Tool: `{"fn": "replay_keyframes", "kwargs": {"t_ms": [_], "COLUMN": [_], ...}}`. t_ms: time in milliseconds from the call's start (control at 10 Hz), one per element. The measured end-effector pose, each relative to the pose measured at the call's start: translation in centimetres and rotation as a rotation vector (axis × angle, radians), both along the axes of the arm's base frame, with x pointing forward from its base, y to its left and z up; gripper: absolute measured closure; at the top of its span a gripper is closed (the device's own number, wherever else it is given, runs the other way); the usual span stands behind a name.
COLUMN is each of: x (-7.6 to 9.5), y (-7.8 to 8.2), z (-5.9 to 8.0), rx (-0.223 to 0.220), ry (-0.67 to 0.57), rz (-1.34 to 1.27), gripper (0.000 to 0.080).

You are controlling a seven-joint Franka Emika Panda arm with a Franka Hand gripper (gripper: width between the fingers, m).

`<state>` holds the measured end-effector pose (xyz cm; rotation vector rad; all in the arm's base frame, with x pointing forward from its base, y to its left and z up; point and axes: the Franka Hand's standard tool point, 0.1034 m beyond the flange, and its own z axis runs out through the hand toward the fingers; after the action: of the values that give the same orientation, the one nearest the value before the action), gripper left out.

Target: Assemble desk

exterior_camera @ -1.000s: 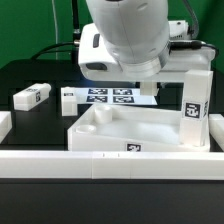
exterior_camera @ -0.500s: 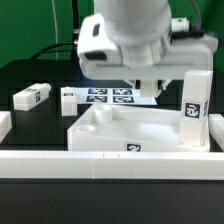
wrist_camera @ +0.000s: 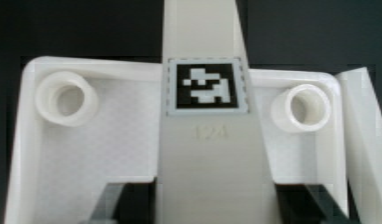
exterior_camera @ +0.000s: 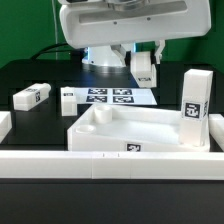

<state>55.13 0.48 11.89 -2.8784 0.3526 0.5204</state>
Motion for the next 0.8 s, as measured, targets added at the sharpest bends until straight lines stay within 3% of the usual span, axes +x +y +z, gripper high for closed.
{"fn": "replay_keyframes", "kwargs": {"t_ms": [300, 600, 800], "x": [1.2, 3.6, 4.3], "y": [-0.5, -2.1, -2.6], "z": [0.0, 2.4, 2.4], "rx": [-0.066, -0.102, -0.145], "ry": [-0.218, -0.377, -0.494], "rz": [-0.016, -0.022, -0.027], "gripper": [0.0509, 0.0509, 0.0509]}}
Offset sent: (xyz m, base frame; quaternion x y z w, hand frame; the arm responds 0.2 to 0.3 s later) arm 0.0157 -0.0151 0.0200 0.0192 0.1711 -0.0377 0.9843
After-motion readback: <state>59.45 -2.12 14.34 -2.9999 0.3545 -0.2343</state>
